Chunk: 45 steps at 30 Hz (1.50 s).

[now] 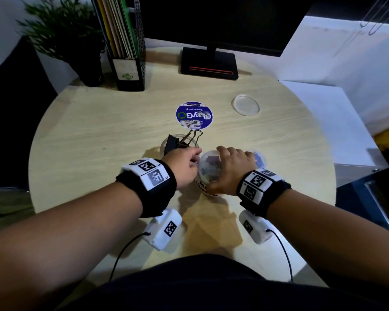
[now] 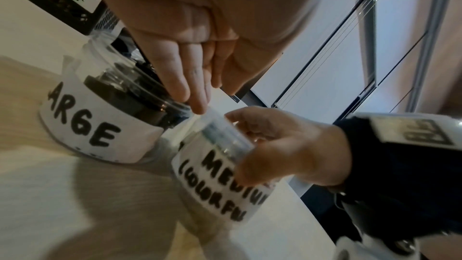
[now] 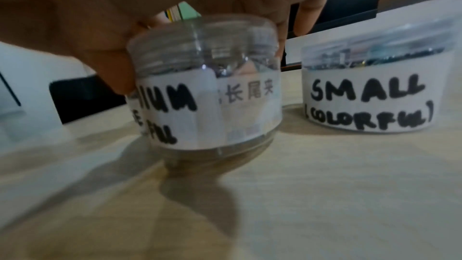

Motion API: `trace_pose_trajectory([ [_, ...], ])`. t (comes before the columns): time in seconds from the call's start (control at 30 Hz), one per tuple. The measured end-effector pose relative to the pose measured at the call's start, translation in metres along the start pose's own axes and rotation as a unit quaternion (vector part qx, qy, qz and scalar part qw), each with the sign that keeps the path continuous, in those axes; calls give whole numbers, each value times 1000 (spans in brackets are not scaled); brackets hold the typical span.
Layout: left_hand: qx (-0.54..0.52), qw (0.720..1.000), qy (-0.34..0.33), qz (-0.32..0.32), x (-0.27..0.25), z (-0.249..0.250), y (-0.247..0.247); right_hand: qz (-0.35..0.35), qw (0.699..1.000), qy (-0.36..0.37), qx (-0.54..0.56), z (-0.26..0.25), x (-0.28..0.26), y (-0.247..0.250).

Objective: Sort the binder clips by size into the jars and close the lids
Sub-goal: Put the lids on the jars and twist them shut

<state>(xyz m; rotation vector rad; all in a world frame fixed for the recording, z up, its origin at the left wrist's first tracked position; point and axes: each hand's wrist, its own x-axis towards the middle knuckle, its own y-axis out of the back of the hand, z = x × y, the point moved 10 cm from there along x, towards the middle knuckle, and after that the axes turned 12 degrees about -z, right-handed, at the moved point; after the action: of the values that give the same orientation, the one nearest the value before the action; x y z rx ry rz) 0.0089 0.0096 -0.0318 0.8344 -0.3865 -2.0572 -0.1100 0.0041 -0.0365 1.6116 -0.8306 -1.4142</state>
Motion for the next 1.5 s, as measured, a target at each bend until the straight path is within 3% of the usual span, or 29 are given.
trace_pose_trajectory([
  [0.13, -18, 999, -30, -28, -4, 3, -2, 31, 989, 0, 145, 15, -20, 23],
  [0.2, 43, 997, -58, -29, -9, 14, -3, 51, 969, 19, 240, 18, -30, 38],
  [0.27, 35, 995, -94, -14, -15, 30, -1, 52, 944, 43, 323, 17, -39, 46],
  [0.37, -119, 981, -152, -23, -16, 38, 1, 45, 894, 71, 440, 19, -47, 46],
  [0.47, -298, 932, -196, -60, -14, 39, -2, 42, 821, 101, 561, 21, -50, 42],
  [0.53, -350, 907, -220, -79, -16, 46, -3, 46, 800, 125, 585, 19, -52, 44],
  [0.7, -353, 897, -242, -109, -18, 54, 7, 27, 811, 168, 559, 13, -51, 50],
  [0.8, -368, 894, -223, -127, -19, 53, 8, 13, 821, 193, 537, 9, -51, 55],
  [0.93, -352, 898, -208, -160, -25, 54, 11, 16, 810, 242, 534, 0, -58, 62],
  [1.03, -343, 904, -180, -179, -24, 58, 7, 41, 835, 293, 464, -9, -66, 75],
  [1.13, -421, 852, -180, -254, -31, 66, -13, 67, 877, 330, 344, -17, -74, 87],
  [1.2, -442, 833, -157, -293, -26, 58, -24, 88, 896, 347, 262, -22, -79, 89],
  [1.3, -442, 838, -155, -278, -27, 53, -18, 129, 891, 388, 195, -27, -89, 90],
  [1.4, -510, 797, -129, -297, -30, 47, -21, 177, 879, 417, 148, -31, -96, 89],
  [1.43, -514, 795, -126, -298, -30, 47, -20, 187, 878, 418, 137, -32, -97, 88],
  [1.5, -485, 821, -118, -276, -27, 45, -15, 189, 881, 411, 137, -31, -94, 84],
])
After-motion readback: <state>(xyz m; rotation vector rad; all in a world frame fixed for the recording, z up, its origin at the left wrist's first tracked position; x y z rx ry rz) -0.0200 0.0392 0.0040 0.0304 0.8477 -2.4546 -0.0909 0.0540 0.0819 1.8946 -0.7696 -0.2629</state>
